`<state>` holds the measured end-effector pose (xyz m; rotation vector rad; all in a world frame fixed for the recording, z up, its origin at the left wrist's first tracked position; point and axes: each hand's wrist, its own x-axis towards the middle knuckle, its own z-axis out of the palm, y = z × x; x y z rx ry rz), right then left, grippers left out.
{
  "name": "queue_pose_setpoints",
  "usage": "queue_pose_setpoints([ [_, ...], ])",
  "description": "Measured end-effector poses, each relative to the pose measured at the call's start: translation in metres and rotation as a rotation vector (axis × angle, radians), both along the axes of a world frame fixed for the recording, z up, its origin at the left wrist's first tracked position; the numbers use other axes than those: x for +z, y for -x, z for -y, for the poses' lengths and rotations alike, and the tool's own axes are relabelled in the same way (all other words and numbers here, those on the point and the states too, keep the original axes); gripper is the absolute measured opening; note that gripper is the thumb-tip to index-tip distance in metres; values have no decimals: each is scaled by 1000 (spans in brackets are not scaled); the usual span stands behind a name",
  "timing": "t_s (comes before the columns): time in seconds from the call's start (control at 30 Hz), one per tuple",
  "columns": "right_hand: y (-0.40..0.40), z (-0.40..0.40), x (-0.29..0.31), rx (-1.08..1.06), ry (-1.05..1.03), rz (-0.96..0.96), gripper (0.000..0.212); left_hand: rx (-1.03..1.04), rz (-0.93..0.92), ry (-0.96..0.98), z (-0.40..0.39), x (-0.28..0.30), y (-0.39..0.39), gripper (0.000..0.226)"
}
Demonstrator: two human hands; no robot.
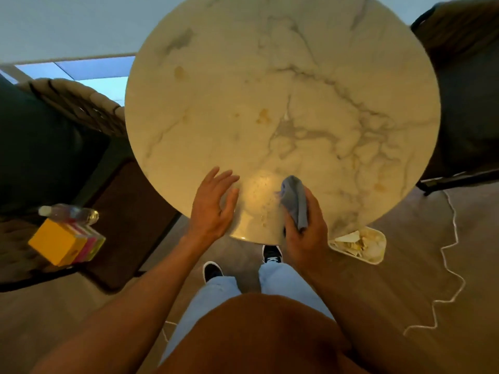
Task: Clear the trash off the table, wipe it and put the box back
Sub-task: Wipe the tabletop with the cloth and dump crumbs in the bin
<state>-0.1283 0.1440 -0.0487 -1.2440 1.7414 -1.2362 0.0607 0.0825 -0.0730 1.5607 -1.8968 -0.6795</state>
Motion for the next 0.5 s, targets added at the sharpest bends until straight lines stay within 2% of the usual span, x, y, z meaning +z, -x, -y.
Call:
queue_pose_setpoints([
  [0.1,28,-18,-19,-125,59,-174,45,-26,216,110,26,-22,-16,42],
  [0.2,28,-38,-42,-201,5,-281,48,-8,280,97,37,-35,-25,49],
  [0.37,-34,-24,-62,-199,-65,-396,64,19,186,105,39,-41,-28,49],
  [0.5,-99,16,-57,-154,-53,-314,60,46,49,68,38,-40,-29,48],
])
